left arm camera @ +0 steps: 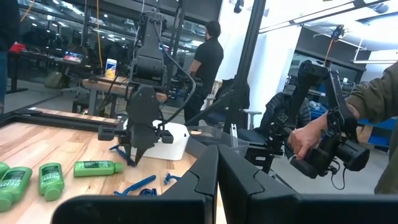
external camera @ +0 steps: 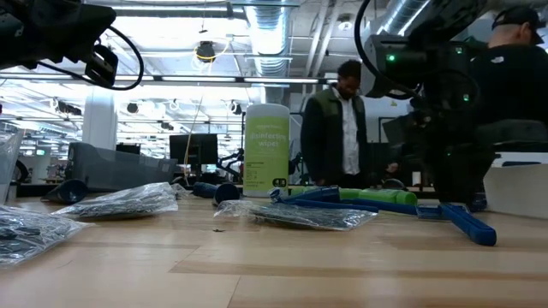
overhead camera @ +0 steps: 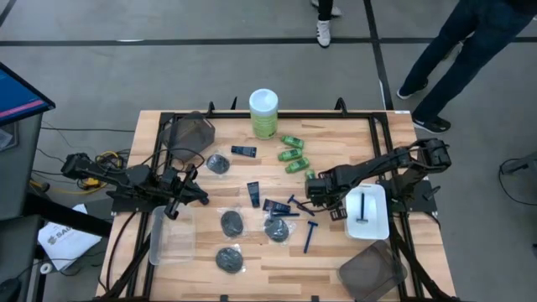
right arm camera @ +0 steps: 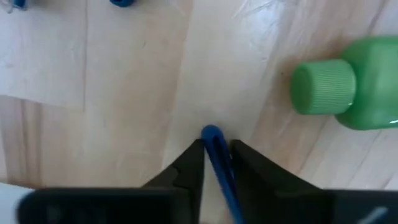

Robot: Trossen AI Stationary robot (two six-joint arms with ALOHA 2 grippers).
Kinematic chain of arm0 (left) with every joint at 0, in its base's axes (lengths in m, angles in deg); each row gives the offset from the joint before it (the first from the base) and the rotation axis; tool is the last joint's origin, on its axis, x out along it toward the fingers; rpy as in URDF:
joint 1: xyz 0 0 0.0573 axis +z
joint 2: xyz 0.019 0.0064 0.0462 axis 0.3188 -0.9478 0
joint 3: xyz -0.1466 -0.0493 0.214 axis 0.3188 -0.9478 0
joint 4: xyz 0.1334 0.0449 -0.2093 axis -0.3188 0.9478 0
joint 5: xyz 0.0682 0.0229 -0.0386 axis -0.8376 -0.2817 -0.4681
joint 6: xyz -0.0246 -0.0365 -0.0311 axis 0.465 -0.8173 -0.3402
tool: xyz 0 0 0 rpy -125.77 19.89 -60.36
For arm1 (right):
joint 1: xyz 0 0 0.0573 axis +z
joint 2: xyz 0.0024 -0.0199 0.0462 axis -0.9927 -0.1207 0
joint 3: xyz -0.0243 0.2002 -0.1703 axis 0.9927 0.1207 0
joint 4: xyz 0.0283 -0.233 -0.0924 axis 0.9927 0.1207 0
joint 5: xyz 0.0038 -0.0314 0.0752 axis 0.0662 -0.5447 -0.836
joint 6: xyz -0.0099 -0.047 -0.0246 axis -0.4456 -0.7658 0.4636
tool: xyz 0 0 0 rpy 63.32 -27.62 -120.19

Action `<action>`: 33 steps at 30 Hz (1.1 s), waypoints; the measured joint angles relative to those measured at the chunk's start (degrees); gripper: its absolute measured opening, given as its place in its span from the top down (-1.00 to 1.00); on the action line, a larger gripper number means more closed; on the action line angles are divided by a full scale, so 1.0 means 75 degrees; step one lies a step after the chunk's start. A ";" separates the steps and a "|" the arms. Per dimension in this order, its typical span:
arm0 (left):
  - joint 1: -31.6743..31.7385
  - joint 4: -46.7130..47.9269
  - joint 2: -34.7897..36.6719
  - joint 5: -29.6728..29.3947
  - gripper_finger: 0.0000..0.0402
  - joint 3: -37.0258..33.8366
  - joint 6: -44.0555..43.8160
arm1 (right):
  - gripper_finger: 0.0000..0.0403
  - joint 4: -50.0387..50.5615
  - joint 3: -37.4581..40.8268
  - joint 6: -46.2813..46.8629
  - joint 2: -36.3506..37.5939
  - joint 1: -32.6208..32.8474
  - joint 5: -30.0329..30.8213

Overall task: Pick & Place Travel size toiletries
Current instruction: Put the blue razor into the white bin

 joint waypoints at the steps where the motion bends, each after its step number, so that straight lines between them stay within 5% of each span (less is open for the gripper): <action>1: 0.0001 -0.0002 -0.0001 -0.0001 0.99 -0.0003 0.0000 | 0.73 -0.0006 0.0000 -0.0090 0.0000 -0.0030 0.0012; 11: 0.0003 -0.0011 0.0000 0.0000 0.99 -0.0001 0.0001 | 0.90 -0.0026 0.0002 -0.0267 0.0000 -0.0338 0.0034; 23: 0.0000 -0.0014 -0.0002 -0.0003 0.99 -0.0003 0.0000 | 0.91 -0.0127 -0.0937 -0.0776 -0.0090 -0.1074 0.1885; 33: 0.0002 -0.0013 -0.0002 -0.0003 0.99 -0.0003 0.0000 | 0.90 0.1826 -0.2437 0.0334 0.0377 -0.1592 0.1679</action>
